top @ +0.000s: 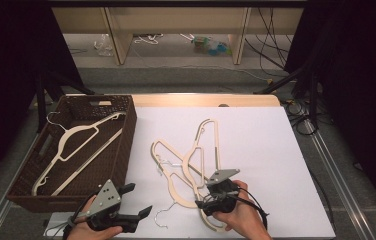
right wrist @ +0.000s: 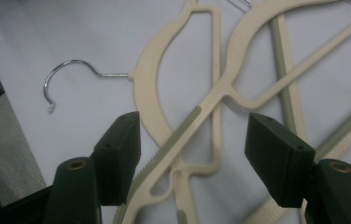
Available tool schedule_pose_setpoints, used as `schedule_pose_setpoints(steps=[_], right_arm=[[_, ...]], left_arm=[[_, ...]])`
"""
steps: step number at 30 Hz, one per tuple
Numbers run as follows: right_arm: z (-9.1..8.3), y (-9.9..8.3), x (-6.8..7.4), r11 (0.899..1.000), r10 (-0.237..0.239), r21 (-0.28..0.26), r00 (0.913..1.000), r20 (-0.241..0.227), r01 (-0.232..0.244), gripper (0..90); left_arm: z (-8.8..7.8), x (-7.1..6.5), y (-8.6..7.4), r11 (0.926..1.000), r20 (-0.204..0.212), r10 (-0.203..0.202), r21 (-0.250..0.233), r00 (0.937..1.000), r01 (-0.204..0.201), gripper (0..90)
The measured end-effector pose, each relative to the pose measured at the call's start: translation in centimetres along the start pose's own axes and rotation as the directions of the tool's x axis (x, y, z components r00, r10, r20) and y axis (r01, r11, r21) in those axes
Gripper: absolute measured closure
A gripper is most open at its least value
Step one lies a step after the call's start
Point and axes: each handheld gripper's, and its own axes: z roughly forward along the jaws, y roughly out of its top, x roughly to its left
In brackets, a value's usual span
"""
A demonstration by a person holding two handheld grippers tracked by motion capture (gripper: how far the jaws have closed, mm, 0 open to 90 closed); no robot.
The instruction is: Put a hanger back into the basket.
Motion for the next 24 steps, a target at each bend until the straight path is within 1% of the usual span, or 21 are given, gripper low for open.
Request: schedule_pose_setpoints(steps=[1, 2, 3, 5, 6, 8, 10, 11, 12, 13, 14, 15, 16, 17, 18, 19, 20, 21, 22, 23, 24], right_arm=[[0.5, 0.4, 0.1, 1.0, -0.003, 0.016, 1.0, 0.006, 0.002, 39.8], [0.7, 0.6, 0.2, 1.0, 0.0, 0.024, 1.0, 0.01, 0.0, 40.5], [1.0, 0.9, 0.2, 0.999, 0.004, 0.04, 0.9997, 0.023, -0.005, 40.9], [1.6, 1.3, 0.1, 0.998, -0.001, 0.06, 0.9997, 0.026, -0.001, 42.7], [1.9, 1.4, 0.0, 0.998, -0.001, 0.069, 0.9996, 0.028, -0.001, 43.7], [2.2, 1.5, 0.1, 0.996, 0.007, 0.093, 0.9999, 0.015, -0.008, 44.7], [2.6, 1.6, 0.2, 0.993, -0.004, 0.12, 1.0, 0.003, 0.004, 47.8], [2.7, 1.6, 0.3, 0.99, -0.001, 0.139, 1.0, 0.003, 0.0, 49.5], [2.9, 1.5, 0.4, 0.99, -0.004, 0.143, 1.0, 0.004, 0.004, 51.4], [3.0, 1.5, 0.4, 0.988, -0.007, 0.151, 1.0, -0.004, 0.007, 52.7], [3.1, 1.5, 0.3, 0.987, -0.005, 0.158, 0.9999, -0.011, 0.007, 53.1], [3.2, 1.5, 0.3, 0.986, 0.0, 0.168, 1.0, -0.005, 0.001, 53.3], [3.3, 1.5, 0.3, 0.984, 0.006, 0.176, 1.0, 0.0, -0.006, 53.9], [3.4, 1.5, 0.2, 0.985, 0.01, 0.174, 0.9998, -0.016, -0.007, 55.0], [3.4, 1.5, 0.2, 0.983, 0.023, 0.183, 0.9996, -0.018, -0.019, 55.0], [3.6, 1.5, 0.2, 0.983, 0.025, 0.183, 0.9995, -0.021, -0.021, 55.6], [3.6, 1.5, 0.1, 0.983, 0.02, 0.182, 0.9995, -0.026, -0.015, 55.7], [3.8, 1.5, 0.1, 0.982, 0.026, 0.187, 0.9992, -0.03, -0.02, 56.0], [3.8, 1.5, 0.1, 0.982, 0.032, 0.187, 0.999, -0.03, -0.026, 55.9], [3.8, 1.5, 0.2, 0.98, 0.045, 0.194, 0.9986, -0.028, -0.038, 56.1], [3.9, 1.6, 0.1, 0.981, 0.044, 0.192, 0.9985, -0.031, -0.037, 56.1]], left_arm=[[0.0, 0.0, 0.0, 1.0, 0.0, -0.001, -0.002, 1.0, 0.001, 17.7], [-0.1, 0.0, 0.0, 1.0, -0.004, 0.006, 0.002, 1.0, -0.006, 17.7], [-0.1, -0.1, 0.0, 1.0, -0.001, 0.004, 0.001, 1.0, -0.004, 17.7], [-0.2, 0.0, 0.0, 0.9996, 0.003, 0.028, 0.004, 0.9996, -0.028, 17.7], [-0.2, -0.1, 0.0, 0.9997, 0.003, 0.026, 0.002, 0.9997, -0.026, 17.7], [-0.2, -0.1, 0.0, 0.9997, 0.004, 0.024, -0.001, 0.9997, -0.024, 17.7], [-0.1, -0.1, 0.0, 0.9997, 0.005, 0.022, -0.002, 0.9997, -0.022, 17.7], [-0.1, -0.1, 0.0, 0.9998, 0.008, 0.022, -0.002, 0.9997, -0.022, 17.7], [-0.1, -0.3, -0.1, 1.0, 0.007, -0.004, 0.0, 1.0, 0.004, 17.7], [-0.1, -0.3, -0.1, 0.9999, 0.01, 0.011, 0.003, 0.9999, -0.011, 17.7], [0.0, -0.3, -0.2, 1.0, 0.017, 0.007, 0.002, 0.9998, -0.007, 17.7], [0.0, -0.3, -0.2, 0.9999, 0.011, 0.01, 0.007, 0.9999, -0.01, 17.7], [0.0, -0.4, -0.2, 1.0, 0.015, 0.005, 0.007, 0.9999, -0.005, 17.8], [0.0, -0.4, -0.2, 1.0, 0.017, 0.004, 0.006, 0.9999, -0.004, 17.8], [0.0, -0.3, -0.2, 0.9999, 0.023, 0.015, 0.001, 0.9996, -0.015, 17.8], [-0.1, -0.4, -0.2, 1.0, 0.017, 0.005, 0.004, 0.9998, -0.005, 17.8], [-0.1, -0.3, -0.2, 0.9999, 0.017, 0.016, 0.001, 0.9997, -0.016, 17.8], [-0.1, -0.2, -0.2, 0.9999, 0.016, 0.014, 0.0, 0.9998, -0.014, 17.9], [-0.1, -0.3, -0.2, 1.0, 0.018, 0.001, -0.003, 0.9998, -0.001, 17.9], [-0.1, -0.3, -0.2, 1.0, 0.017, 0.005, -0.004, 0.9998, -0.005, 17.9], [-0.1, -0.3, -0.2, 1.0, 0.017, 0.007, -0.004, 0.9998, -0.007, 17.9]])
